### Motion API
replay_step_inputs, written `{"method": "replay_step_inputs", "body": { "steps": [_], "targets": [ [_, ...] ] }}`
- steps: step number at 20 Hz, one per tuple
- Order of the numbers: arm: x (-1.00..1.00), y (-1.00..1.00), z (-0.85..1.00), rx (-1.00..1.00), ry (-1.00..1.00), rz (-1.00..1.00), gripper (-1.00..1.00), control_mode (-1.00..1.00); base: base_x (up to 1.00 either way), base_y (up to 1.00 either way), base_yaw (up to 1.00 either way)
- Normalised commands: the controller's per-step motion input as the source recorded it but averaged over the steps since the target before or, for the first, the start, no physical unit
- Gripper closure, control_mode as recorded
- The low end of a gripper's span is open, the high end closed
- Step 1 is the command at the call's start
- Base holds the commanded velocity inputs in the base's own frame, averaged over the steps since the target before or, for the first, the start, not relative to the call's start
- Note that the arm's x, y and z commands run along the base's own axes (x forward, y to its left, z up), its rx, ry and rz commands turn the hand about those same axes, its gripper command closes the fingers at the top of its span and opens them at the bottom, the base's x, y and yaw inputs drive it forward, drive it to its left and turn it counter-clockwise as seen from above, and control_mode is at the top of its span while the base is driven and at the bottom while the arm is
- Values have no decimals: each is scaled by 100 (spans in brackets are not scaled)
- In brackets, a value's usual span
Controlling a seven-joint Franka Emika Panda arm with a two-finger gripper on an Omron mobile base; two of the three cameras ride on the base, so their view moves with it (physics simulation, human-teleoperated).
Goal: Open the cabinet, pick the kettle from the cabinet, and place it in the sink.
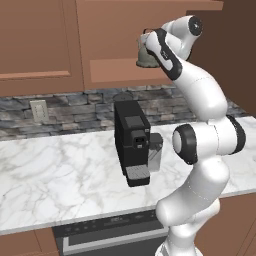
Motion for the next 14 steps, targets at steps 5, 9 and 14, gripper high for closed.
{"method": "replay_step_inputs", "body": {
  "steps": [5,9,14],
  "targets": [
    [16,0,-8,0,0,0,-100,-100,0,0,0],
    [0,0,-14,0,0,0,-100,-100,0,0,0],
    [-4,0,-18,0,0,0,100,-100,0,0,0]
  ]
}}
